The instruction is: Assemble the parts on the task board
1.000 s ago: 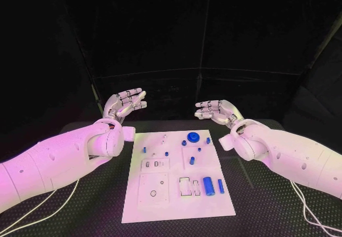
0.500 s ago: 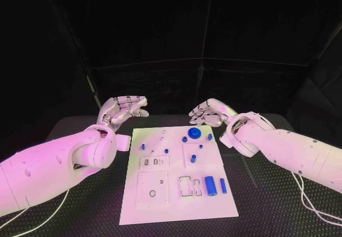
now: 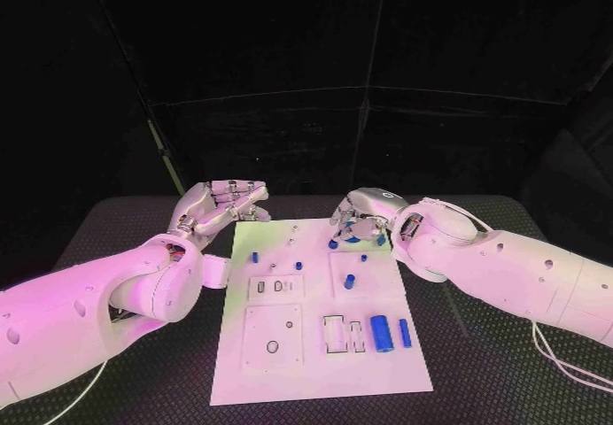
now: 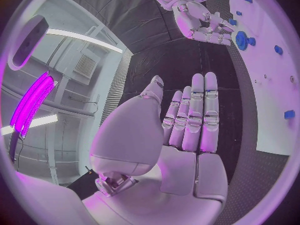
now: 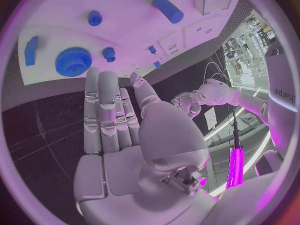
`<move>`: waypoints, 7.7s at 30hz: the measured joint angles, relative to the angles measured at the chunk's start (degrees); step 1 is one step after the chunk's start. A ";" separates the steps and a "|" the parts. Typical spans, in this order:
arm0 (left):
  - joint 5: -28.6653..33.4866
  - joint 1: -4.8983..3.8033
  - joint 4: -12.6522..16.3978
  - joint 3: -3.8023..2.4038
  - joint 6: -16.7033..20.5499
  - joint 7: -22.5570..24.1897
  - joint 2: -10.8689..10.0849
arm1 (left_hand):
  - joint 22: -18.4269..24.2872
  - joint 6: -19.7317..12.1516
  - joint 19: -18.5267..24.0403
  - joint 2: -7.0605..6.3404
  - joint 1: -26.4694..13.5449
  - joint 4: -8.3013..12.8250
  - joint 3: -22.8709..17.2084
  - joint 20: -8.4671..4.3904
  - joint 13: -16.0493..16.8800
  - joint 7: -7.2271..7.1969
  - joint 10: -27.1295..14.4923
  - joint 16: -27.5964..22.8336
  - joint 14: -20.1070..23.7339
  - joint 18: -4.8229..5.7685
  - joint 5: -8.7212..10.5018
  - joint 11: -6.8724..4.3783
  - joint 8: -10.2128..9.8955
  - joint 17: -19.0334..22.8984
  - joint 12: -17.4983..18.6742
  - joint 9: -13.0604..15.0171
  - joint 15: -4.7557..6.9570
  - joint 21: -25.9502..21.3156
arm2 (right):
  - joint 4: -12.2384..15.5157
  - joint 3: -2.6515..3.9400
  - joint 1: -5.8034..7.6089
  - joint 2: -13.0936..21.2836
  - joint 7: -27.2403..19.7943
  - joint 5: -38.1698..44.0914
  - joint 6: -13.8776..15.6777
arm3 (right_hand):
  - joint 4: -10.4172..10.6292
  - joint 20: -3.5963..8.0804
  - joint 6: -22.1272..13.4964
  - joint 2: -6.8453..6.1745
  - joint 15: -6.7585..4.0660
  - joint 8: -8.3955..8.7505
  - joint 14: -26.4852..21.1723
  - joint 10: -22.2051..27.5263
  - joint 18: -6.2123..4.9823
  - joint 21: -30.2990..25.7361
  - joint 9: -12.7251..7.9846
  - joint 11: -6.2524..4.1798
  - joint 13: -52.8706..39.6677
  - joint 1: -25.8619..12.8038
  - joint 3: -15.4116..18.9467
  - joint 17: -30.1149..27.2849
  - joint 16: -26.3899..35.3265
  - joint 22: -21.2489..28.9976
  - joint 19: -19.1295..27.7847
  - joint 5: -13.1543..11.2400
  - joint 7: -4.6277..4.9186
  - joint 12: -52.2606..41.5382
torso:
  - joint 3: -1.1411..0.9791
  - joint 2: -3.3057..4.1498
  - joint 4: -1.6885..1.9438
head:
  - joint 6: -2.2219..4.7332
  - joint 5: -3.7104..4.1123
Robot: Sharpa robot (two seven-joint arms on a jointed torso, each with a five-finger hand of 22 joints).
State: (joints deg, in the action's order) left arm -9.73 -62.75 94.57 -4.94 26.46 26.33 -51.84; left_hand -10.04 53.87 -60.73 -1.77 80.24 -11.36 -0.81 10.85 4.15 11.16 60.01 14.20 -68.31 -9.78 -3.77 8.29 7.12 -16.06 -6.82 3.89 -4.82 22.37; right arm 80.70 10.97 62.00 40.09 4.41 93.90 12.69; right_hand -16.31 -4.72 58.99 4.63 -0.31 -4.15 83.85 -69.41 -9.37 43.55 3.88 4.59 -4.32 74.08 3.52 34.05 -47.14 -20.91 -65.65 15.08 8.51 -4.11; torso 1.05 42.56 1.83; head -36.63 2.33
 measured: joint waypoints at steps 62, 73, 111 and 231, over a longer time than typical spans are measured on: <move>-0.34 0.09 0.98 -0.03 -1.87 -1.25 -0.70 | -0.48 -0.01 -0.87 0.00 0.00 0.48 0.48 -0.04 -0.18 0.00 -0.01 -0.24 0.01 0.03 0.00 0.01 -1.11 -1.18 1.28 -0.05 0.00 0.81 | -3.79 0.12 0.61 -4.00 5.24 8.91 -8.60 | 1.60 -0.58 1.53 -2.15 0.20 0.01 0.19 -2.62 0.01 21.00 -0.01 -0.65 -1.53 -3.03 -14.87 31.27 -28.21 -21.14 -0.58 -0.40 -0.37 -0.02 | 0.20 2.33 0.91 | -2.38 0.26; -0.36 0.09 0.99 -0.03 -1.89 -1.41 -0.85 | -0.47 -0.01 -0.87 0.00 0.00 0.47 0.47 -0.04 -0.19 0.00 -0.01 -0.24 0.01 0.03 0.00 0.01 -1.11 -1.18 1.31 -0.08 0.00 0.81 | -3.40 0.02 0.51 -3.74 4.86 7.97 -7.52 | 3.57 -0.19 4.64 -1.77 -0.65 -0.90 0.18 -4.40 0.02 22.73 0.29 -1.52 -2.08 -4.51 -16.81 31.47 -28.21 -23.37 -1.43 -0.56 -1.32 -0.33 | 0.22 2.35 0.93 | -2.35 0.30; -0.38 0.06 1.09 -0.09 -1.90 -1.62 -1.25 | -0.51 -0.01 -0.86 0.22 0.21 0.62 0.31 -0.03 -0.17 0.00 -0.22 -0.24 0.01 0.05 0.00 0.22 -1.11 -1.37 1.30 -0.07 0.00 1.00 | -11.42 0.00 2.53 -13.61 7.69 7.81 2.99 | 5.74 0.01 5.11 -2.13 -0.73 -0.50 0.09 -4.80 0.02 22.97 0.49 -1.52 -2.38 -4.97 -18.00 31.55 -28.41 -23.91 -1.63 -1.12 -1.40 -0.32 | 0.44 2.83 1.33 | -1.57 -0.34; -0.41 -0.07 -0.45 -0.21 -2.82 -2.00 -1.61 | -0.65 -0.01 -0.85 0.49 0.49 1.11 0.47 -0.02 -0.16 0.00 0.00 -0.48 0.01 0.06 0.00 0.00 -1.33 -2.05 1.55 -0.05 0.00 1.22 | -4.20 -0.27 3.05 -0.16 16.21 -5.31 -5.93 | 30.52 -1.10 -9.22 -9.33 -0.19 -7.99 -0.02 -5.94 2.71 32.79 0.44 -0.60 -62.39 11.37 -1.88 40.87 -40.09 -39.15 -7.86 2.38 0.40 -66.85 | 0.13 2.78 0.59 | -2.14 -0.25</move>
State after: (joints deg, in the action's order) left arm -10.14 -62.81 94.13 -5.16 23.64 24.33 -53.45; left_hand -10.69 53.86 -61.58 -1.28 80.73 -10.25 -0.34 10.83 3.99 11.16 60.00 13.72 -68.30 -9.72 -3.77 8.29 5.79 -18.11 -5.27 3.84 -4.82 23.59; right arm 76.51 10.70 65.05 39.93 20.62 88.59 6.76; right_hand 14.21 -5.82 49.78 -4.70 -0.50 -12.14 83.83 -75.35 -6.66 76.34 4.31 3.99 -66.71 85.45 1.64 74.92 -87.23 -60.07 -73.51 17.46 8.90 -70.96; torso 1.18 45.34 2.43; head -38.77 2.08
